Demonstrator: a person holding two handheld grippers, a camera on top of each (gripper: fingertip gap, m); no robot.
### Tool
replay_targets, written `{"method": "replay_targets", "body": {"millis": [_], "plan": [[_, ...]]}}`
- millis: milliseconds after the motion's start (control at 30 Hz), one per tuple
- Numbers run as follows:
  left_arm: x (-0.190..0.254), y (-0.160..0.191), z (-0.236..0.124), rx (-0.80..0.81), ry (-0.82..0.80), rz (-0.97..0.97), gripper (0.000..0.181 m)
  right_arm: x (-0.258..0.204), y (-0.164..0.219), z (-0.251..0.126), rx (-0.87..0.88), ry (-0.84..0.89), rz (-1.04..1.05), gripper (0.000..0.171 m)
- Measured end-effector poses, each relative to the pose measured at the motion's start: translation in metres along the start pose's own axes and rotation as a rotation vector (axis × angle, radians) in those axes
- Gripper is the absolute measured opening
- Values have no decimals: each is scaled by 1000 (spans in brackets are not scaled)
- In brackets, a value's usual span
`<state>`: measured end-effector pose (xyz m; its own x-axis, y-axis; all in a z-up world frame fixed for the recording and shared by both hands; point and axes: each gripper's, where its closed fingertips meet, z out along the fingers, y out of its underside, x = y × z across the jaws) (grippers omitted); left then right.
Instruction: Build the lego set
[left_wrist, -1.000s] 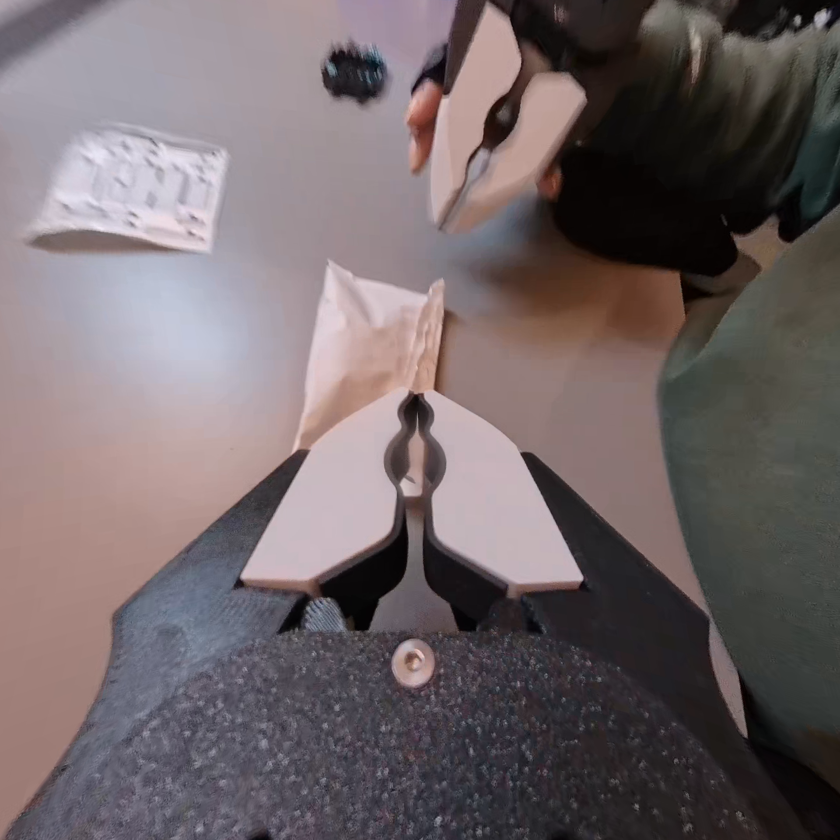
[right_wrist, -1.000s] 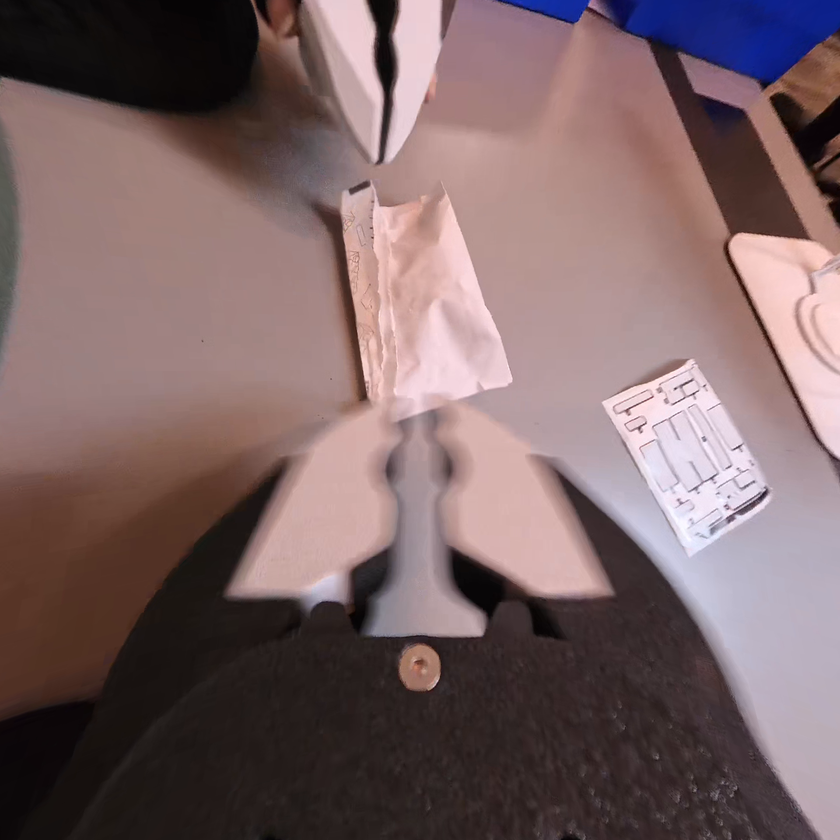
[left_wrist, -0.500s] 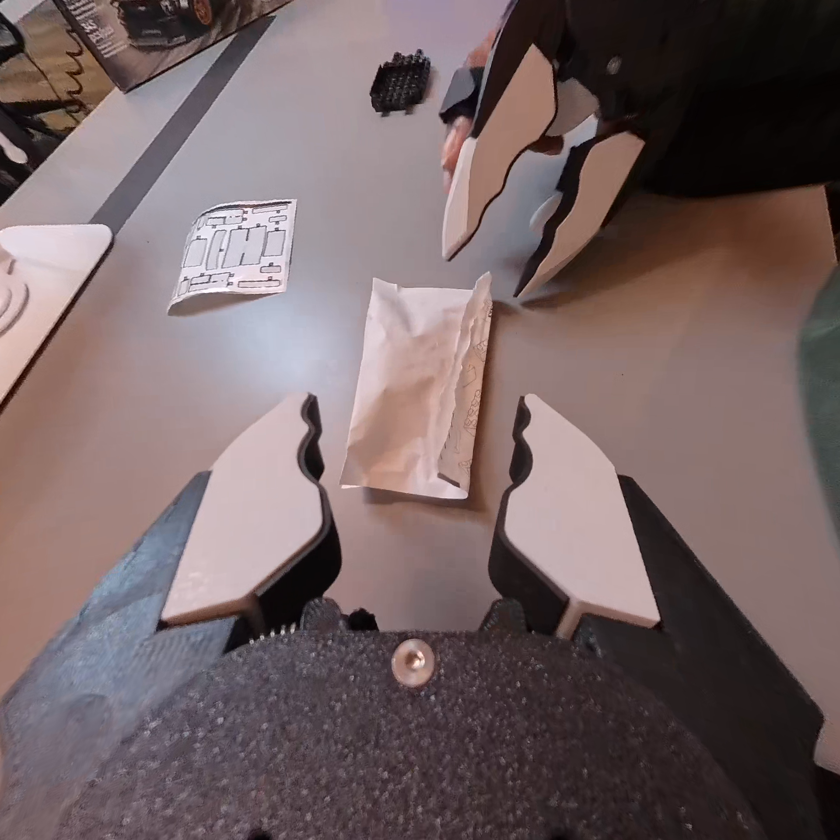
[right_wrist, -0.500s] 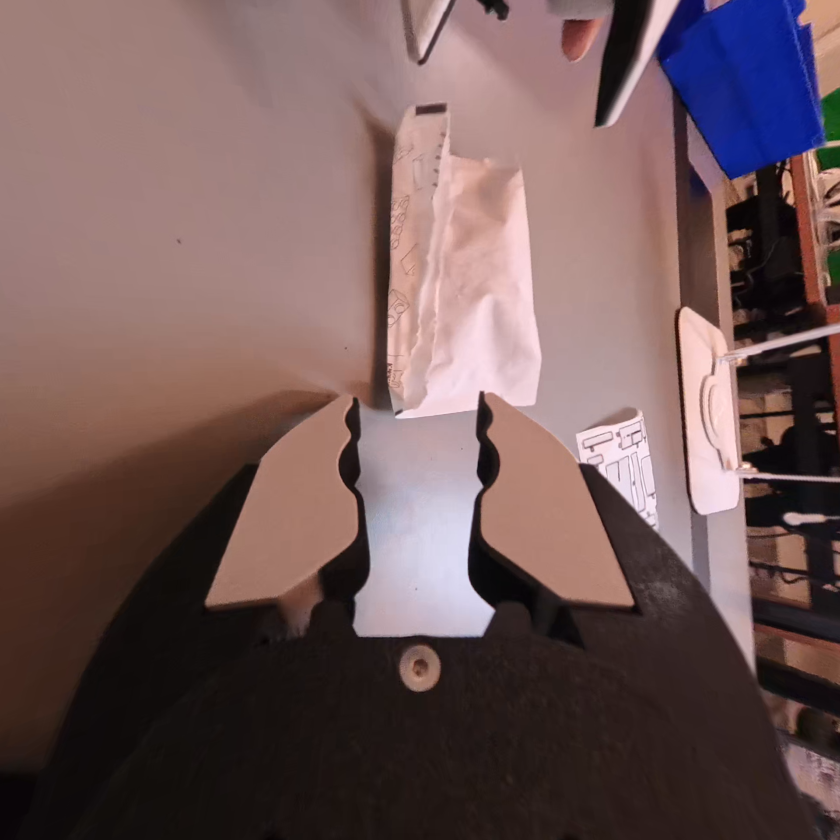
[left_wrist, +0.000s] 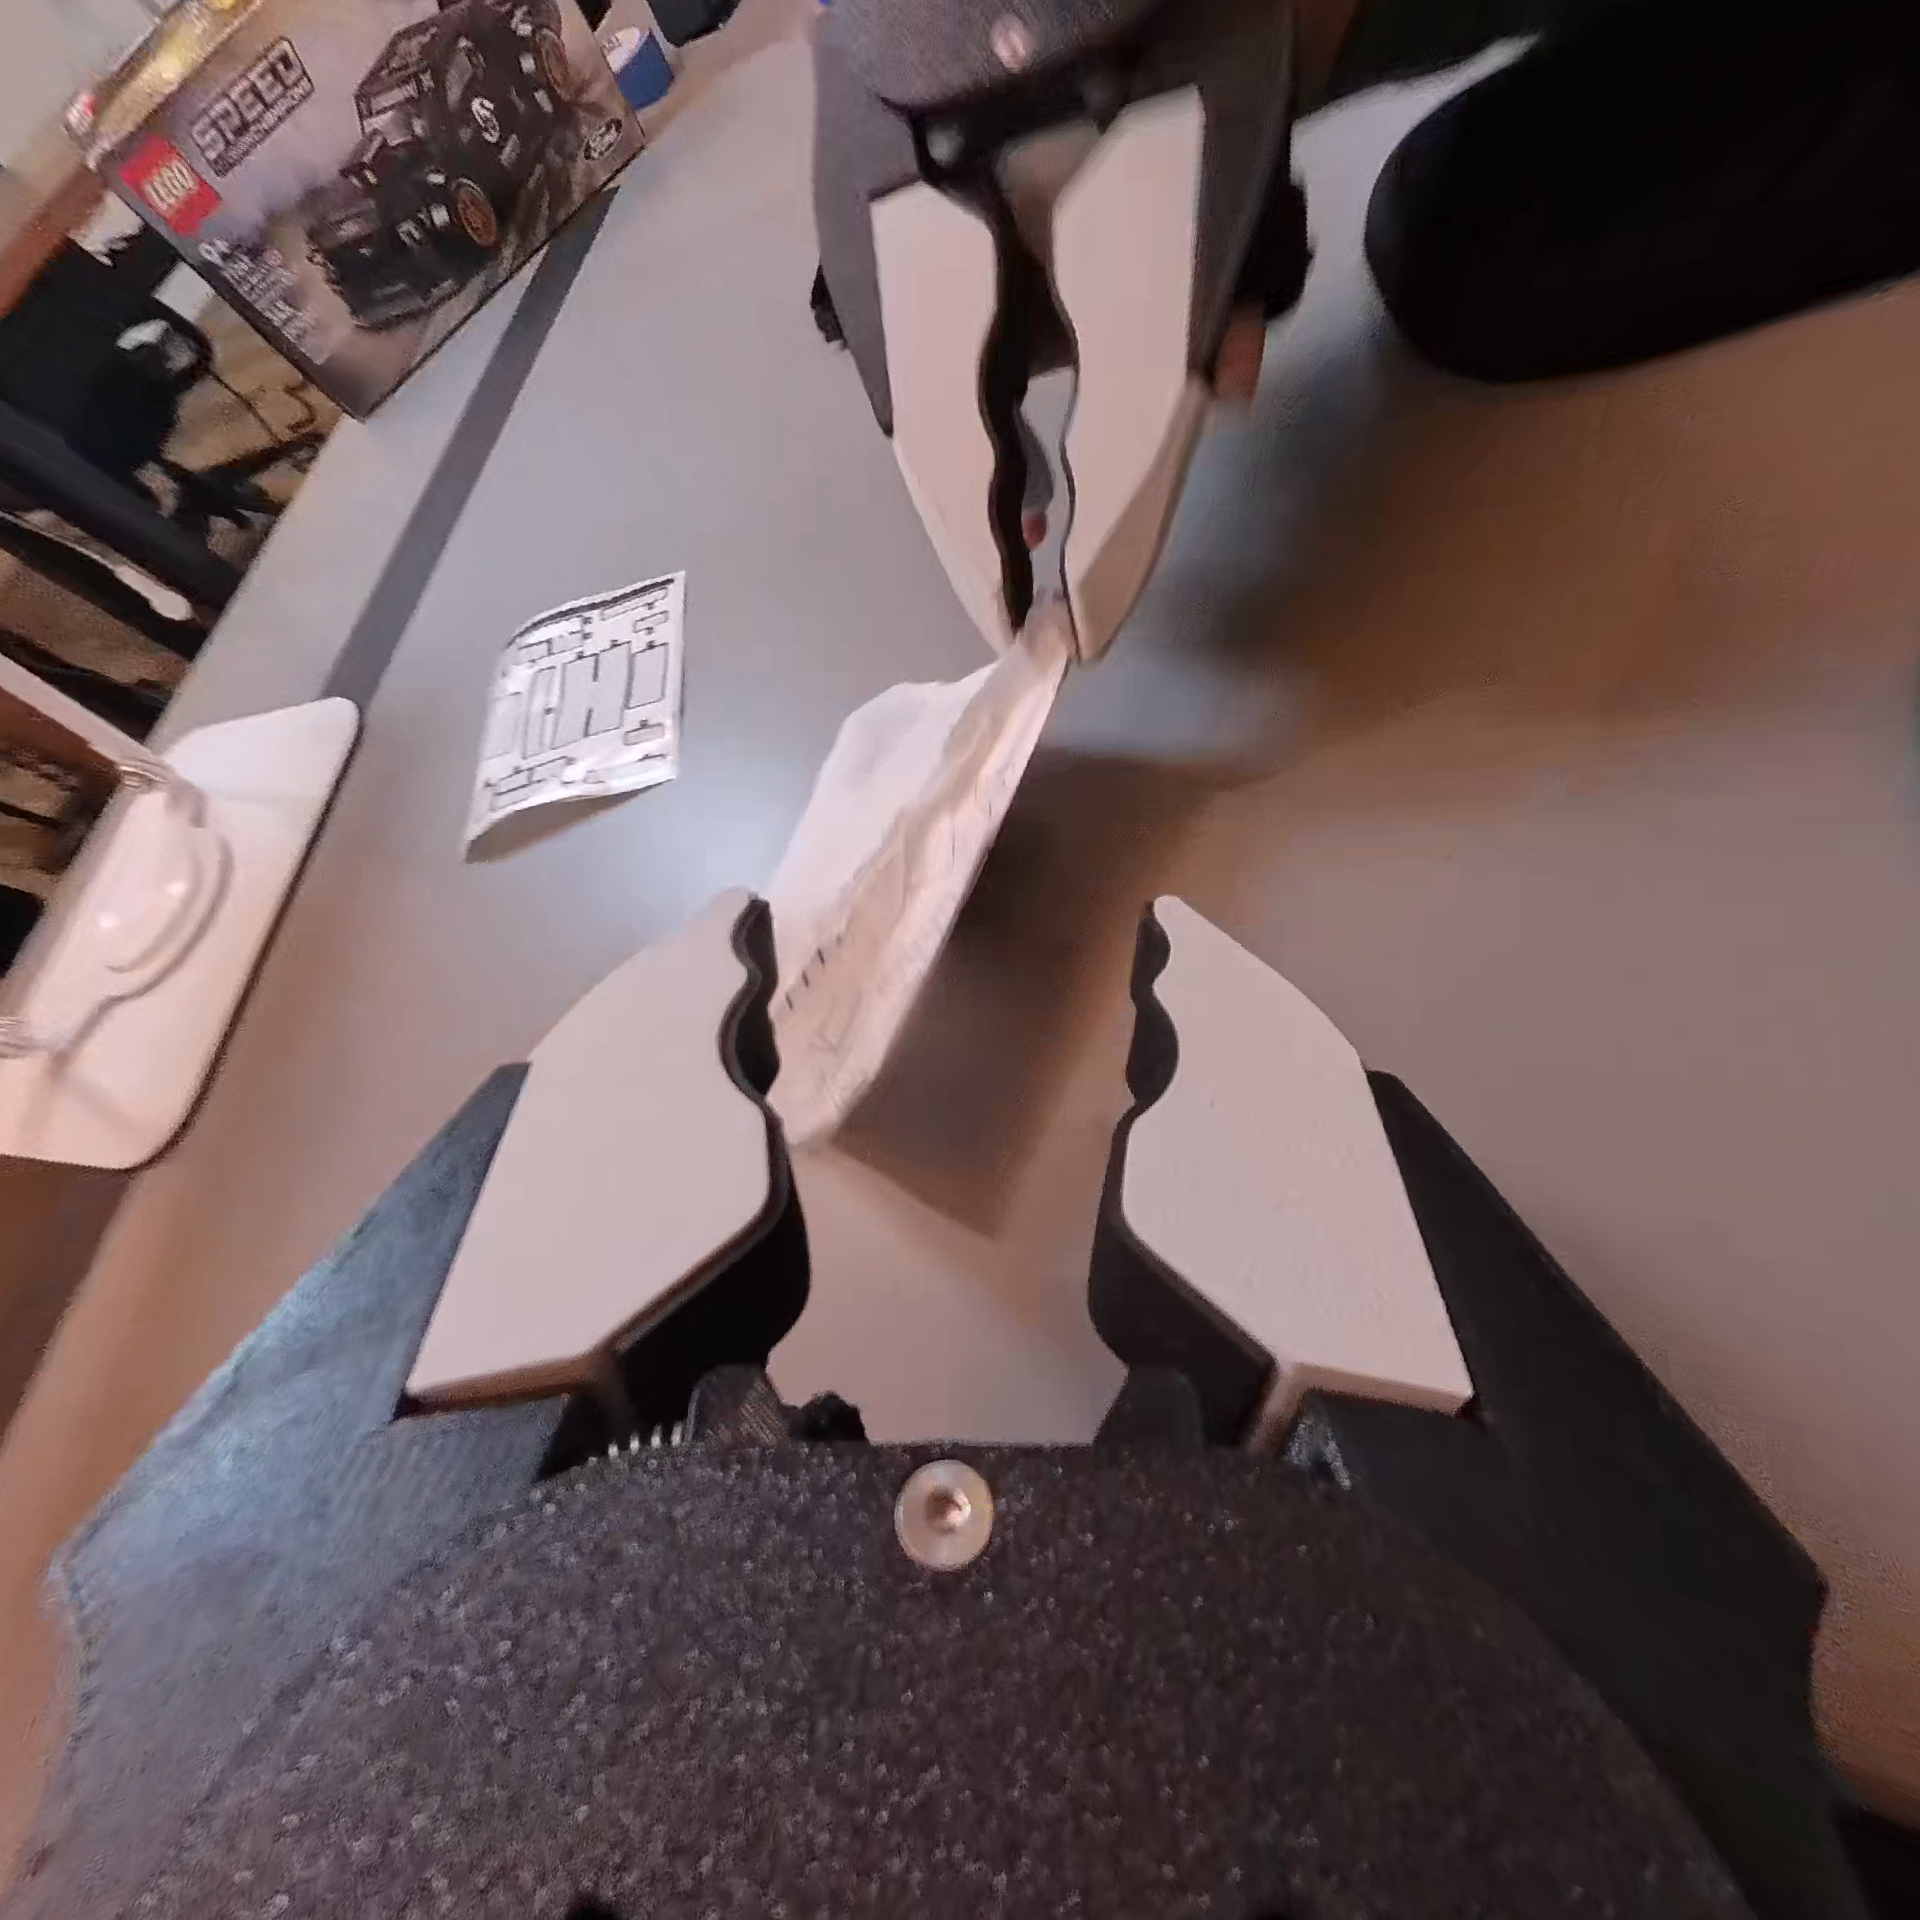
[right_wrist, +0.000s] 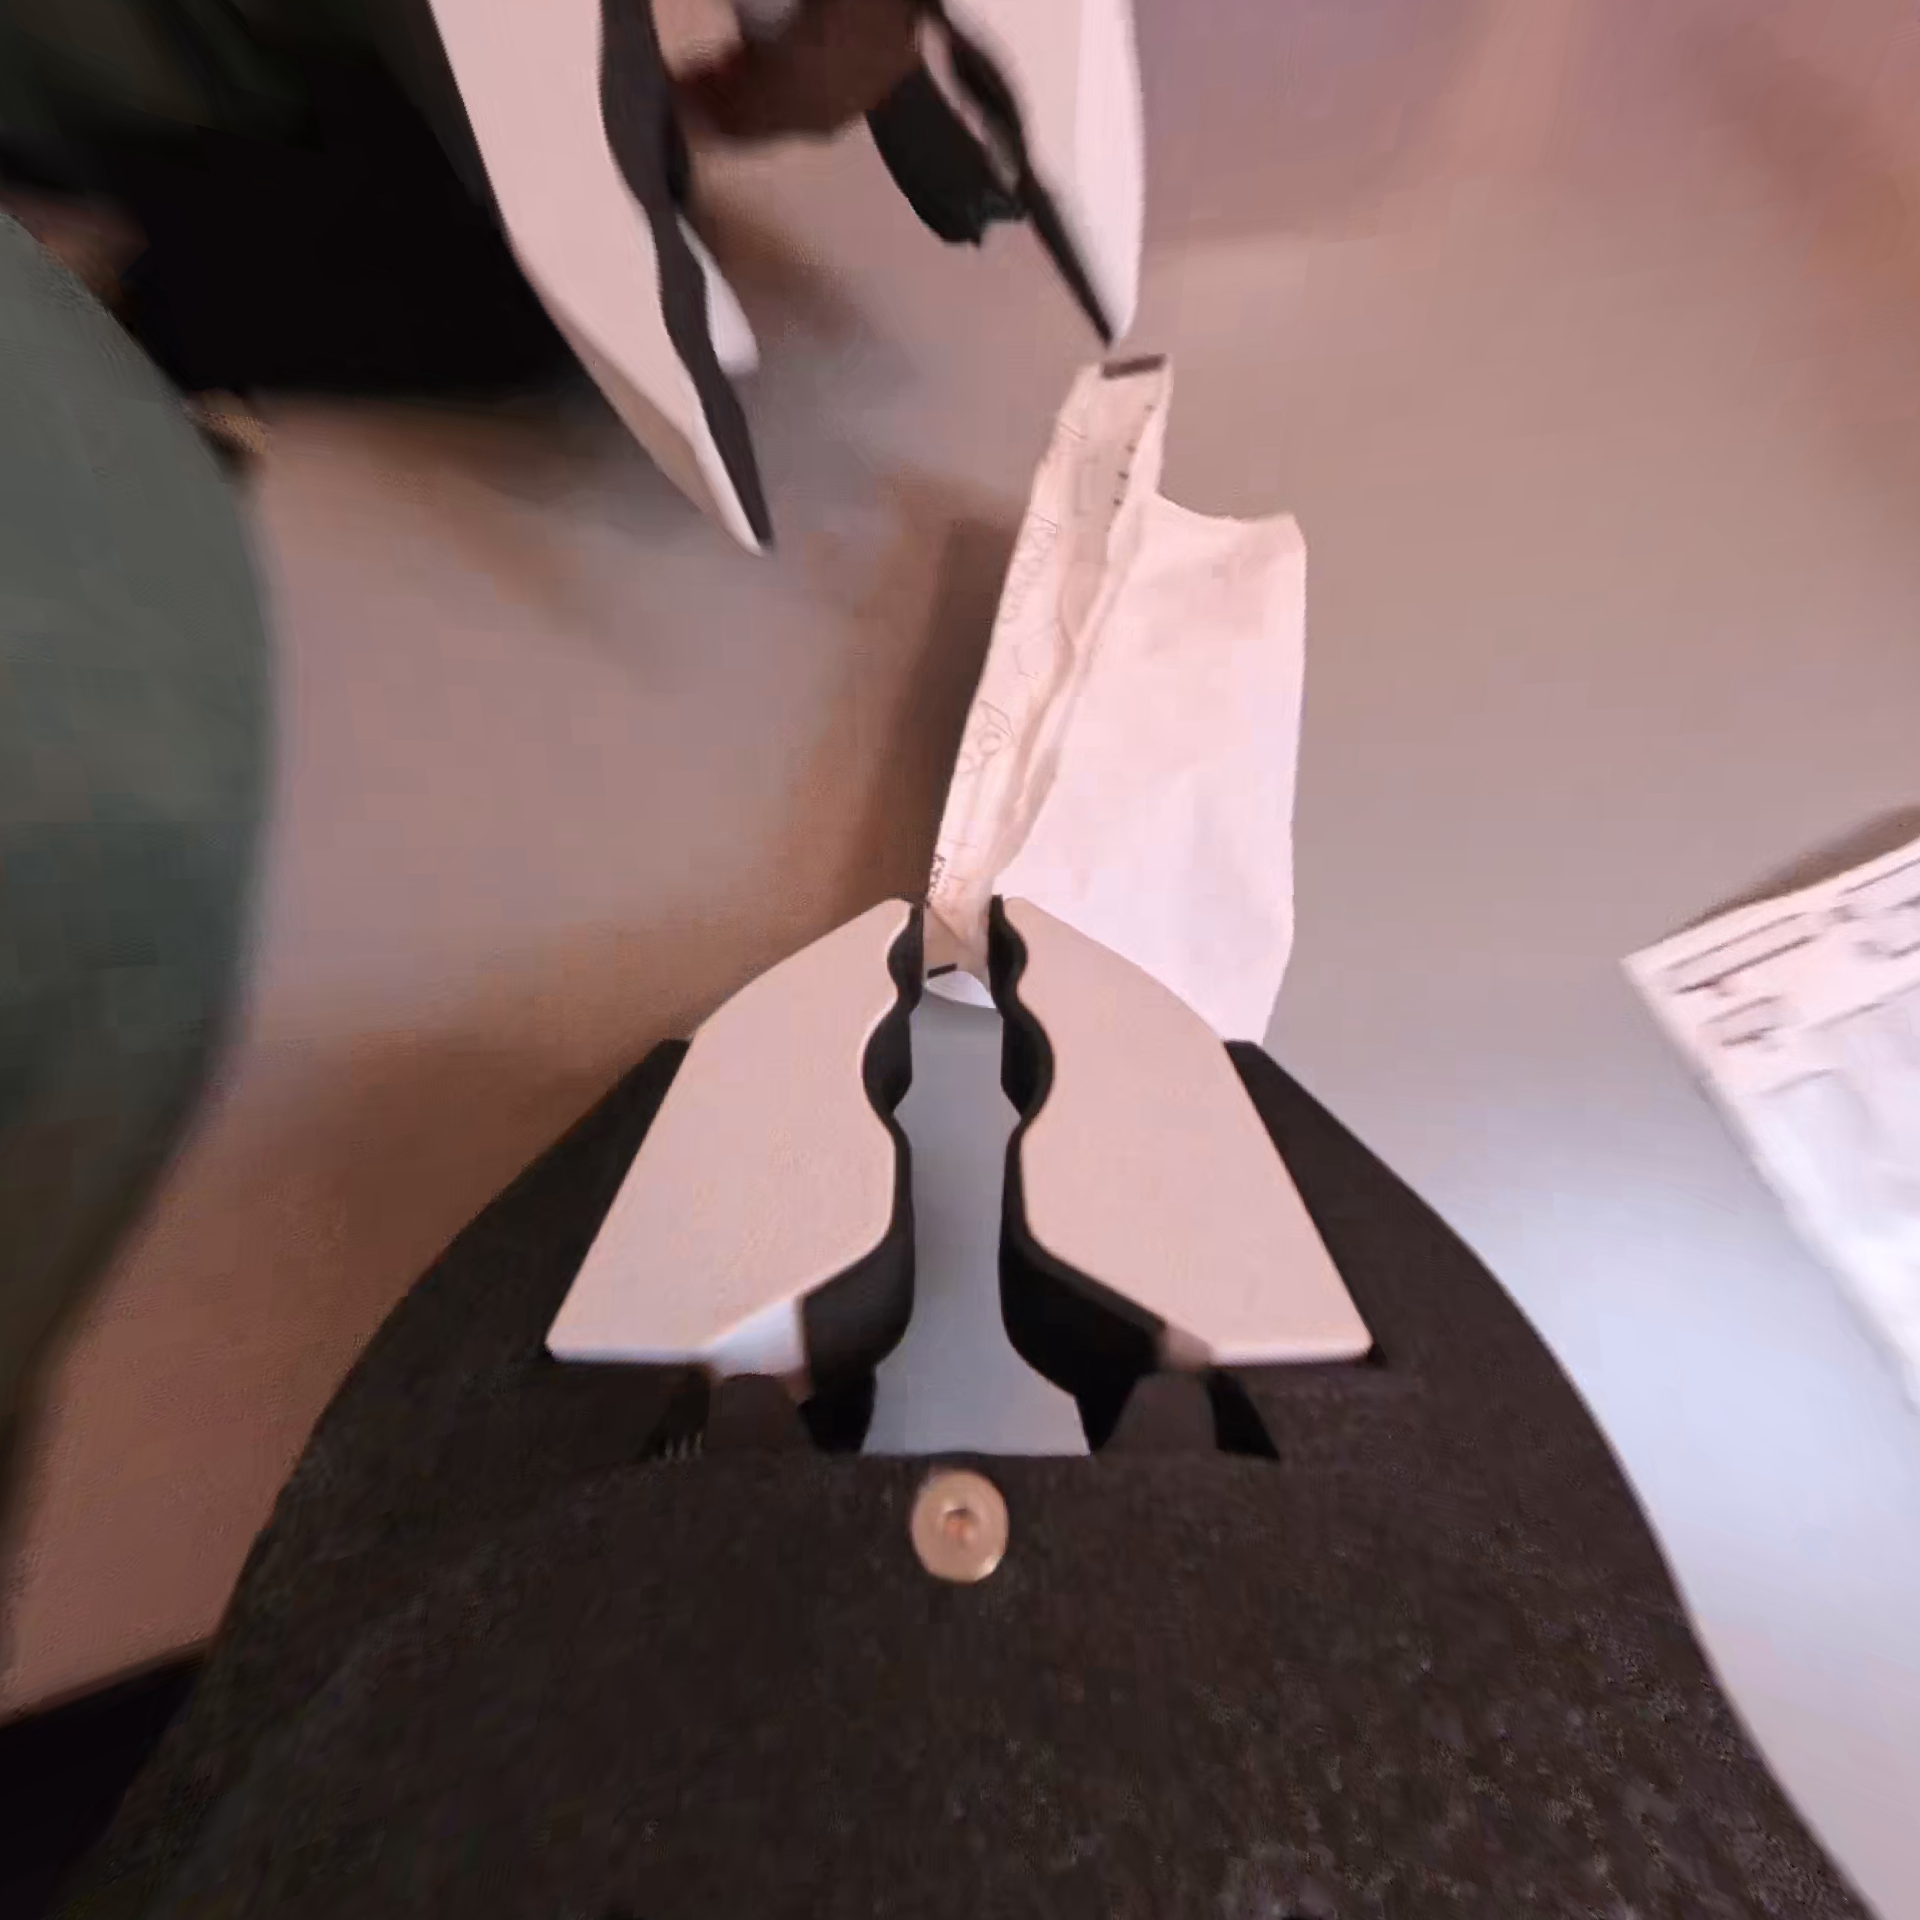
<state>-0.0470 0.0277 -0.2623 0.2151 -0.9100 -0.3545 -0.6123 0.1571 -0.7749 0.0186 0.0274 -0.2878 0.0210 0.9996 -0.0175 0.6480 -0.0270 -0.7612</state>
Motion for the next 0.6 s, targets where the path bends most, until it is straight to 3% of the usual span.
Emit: {"method": "replay_targets", "body": {"millis": [167,267,333,400,533,600], "plan": [[-12,19,13,-123,-87,155,50,-14,-15,-24,111,-319,211,12],[-10,24,17,-150,-45,165,23,-9,-16,-29,175,-377,252,12],[-5,26,18,-163,10,136,3,-1,-19,-31,236,-339,254,15],[-7,26,18,-143,34,70,2,5,-27,-39,319,-266,203,25],[-7,26,14,-94,134,-61,1,19,-28,-37,294,3,-30,48],[-9,26,16,-76,180,-111,1,20,-33,-27,293,58,-108,38]]}}
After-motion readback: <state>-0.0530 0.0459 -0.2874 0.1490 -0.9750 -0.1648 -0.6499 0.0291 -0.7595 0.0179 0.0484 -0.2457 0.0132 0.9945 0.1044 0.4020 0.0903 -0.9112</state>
